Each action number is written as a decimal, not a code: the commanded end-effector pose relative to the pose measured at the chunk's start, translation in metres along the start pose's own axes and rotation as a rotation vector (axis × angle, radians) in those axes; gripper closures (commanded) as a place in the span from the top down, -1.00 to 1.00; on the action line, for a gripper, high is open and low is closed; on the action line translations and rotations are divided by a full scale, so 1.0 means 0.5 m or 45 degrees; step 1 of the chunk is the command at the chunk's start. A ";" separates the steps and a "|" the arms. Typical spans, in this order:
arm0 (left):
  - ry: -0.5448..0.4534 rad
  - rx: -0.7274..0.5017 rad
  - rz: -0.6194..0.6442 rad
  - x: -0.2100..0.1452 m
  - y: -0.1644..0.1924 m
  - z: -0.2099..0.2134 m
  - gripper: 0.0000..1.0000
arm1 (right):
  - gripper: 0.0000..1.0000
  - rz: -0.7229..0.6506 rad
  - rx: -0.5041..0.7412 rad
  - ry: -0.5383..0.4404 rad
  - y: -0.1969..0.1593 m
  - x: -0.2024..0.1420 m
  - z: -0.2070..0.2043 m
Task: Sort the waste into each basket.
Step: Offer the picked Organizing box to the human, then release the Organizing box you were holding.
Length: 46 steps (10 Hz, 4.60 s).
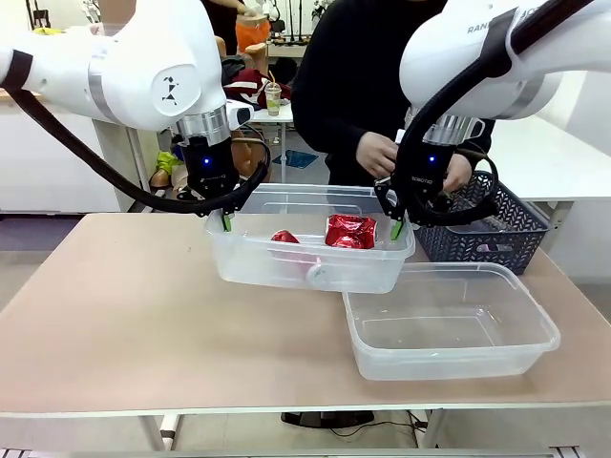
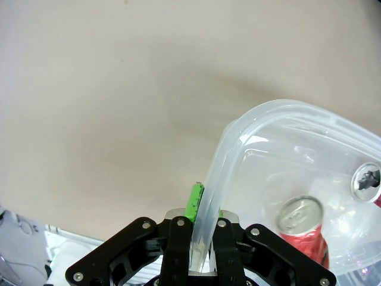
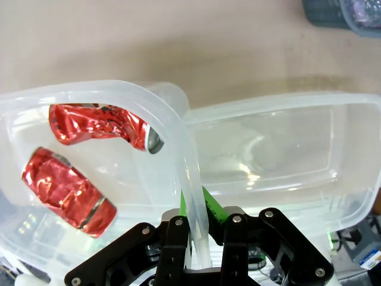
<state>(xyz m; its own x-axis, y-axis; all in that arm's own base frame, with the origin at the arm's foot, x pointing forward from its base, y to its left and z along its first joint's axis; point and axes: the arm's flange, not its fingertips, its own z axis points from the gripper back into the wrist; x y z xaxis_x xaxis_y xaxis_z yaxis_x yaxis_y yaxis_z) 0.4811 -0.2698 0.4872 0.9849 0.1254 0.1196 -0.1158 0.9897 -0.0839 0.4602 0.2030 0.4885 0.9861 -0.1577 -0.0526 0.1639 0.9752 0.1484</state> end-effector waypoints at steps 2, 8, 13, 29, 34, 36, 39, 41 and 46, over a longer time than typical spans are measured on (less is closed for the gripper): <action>-0.007 -0.002 0.017 0.005 0.003 0.002 -0.89 | -0.89 0.008 0.001 -0.006 0.003 -0.006 0.007; -0.007 -0.002 0.017 0.005 0.003 0.002 -0.89 | -0.89 0.008 0.001 -0.006 0.003 -0.006 0.007; -0.007 -0.002 0.017 0.005 0.003 0.002 -0.89 | -0.89 0.008 0.001 -0.006 0.003 -0.006 0.007; 0.059 -0.078 -0.084 0.292 -0.053 -0.012 -0.89 | -0.89 0.196 0.068 0.171 0.111 0.294 0.049; 0.042 -0.001 -0.081 0.294 -0.015 -0.025 -0.89 | -0.89 0.120 -0.007 0.062 0.076 0.263 0.037; 0.042 -0.001 -0.081 0.294 -0.015 -0.025 -0.89 | -0.89 0.120 -0.007 0.062 0.076 0.263 0.037; 0.042 -0.001 -0.081 0.294 -0.015 -0.025 -0.89 | -0.89 0.132 -0.022 0.080 0.070 0.287 0.034; 0.021 0.012 -0.097 0.288 -0.023 -0.019 0.26 | 0.25 0.117 0.036 -0.090 0.035 0.252 0.049; -0.169 -0.053 -0.144 0.246 -0.019 0.044 1.00 | 1.00 0.259 0.181 -0.269 0.014 0.210 0.068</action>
<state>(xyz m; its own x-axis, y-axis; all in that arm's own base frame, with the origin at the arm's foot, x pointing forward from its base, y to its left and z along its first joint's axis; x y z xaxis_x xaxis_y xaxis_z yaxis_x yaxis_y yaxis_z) 0.6167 -0.2741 0.5338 0.9763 0.0329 0.2137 -0.0089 0.9936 -0.1123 0.5802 0.1992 0.5281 0.9850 -0.0444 0.1668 0.0035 0.9712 0.2381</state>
